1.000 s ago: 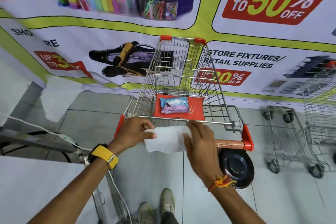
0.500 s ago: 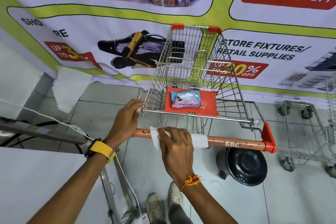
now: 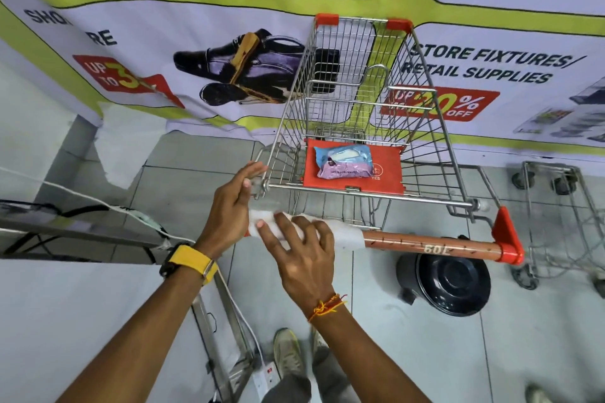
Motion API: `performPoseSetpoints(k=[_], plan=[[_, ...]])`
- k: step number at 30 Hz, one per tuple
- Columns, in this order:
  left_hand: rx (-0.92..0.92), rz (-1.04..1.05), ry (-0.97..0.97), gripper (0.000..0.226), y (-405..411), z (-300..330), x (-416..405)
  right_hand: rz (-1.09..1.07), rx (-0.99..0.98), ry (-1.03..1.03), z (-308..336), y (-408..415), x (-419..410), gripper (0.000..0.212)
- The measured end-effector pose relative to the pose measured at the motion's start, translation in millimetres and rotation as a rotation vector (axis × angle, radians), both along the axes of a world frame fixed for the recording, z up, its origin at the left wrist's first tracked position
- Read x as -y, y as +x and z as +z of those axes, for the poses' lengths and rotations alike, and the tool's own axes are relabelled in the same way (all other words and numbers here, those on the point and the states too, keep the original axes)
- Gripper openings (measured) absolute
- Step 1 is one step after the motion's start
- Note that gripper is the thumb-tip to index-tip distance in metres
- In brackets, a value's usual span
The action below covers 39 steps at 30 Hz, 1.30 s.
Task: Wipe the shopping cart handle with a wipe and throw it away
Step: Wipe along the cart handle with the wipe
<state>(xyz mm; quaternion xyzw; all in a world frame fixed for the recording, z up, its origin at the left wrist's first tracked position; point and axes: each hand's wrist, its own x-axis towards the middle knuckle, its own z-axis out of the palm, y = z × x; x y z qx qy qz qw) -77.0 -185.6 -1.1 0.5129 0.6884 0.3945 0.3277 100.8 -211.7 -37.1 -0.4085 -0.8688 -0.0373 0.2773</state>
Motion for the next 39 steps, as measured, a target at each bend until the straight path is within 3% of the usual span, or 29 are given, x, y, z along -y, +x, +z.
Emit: performPoseSetpoints(k=[7, 12, 16, 20, 25, 39], plan=[[-0.135, -0.037, 0.000, 0.041, 2.2, -2.0, -0.9, -0.039, -0.039, 0.092, -9.2, 31.6, -9.0, 0.042], [-0.277, -0.042, -0.022, 0.038, 1.9, -4.3, -3.7, -0.162, -0.034, 0.128, -7.3, 120.7, -26.2, 0.029], [-0.374, -0.044, -0.039, 0.040, 8.3, -0.9, -4.3, -0.233, -0.073, 0.129, -2.8, 206.9, -42.8, 0.030], [-0.413, -0.087, -0.040, 0.041, 15.1, 0.6, -3.9, -0.288, -0.123, 0.131, 3.0, 239.0, -52.0, 0.027], [-0.437, -0.076, -0.065, 0.045, 17.6, 0.4, -2.0, -0.383, -0.242, 0.099, -4.3, 209.2, -41.6, 0.031], [-0.365, -0.091, -0.095, 0.053, 10.5, -4.6, -4.3, -0.225, -0.224, -0.040, -17.7, -6.9, 4.9, 0.029]])
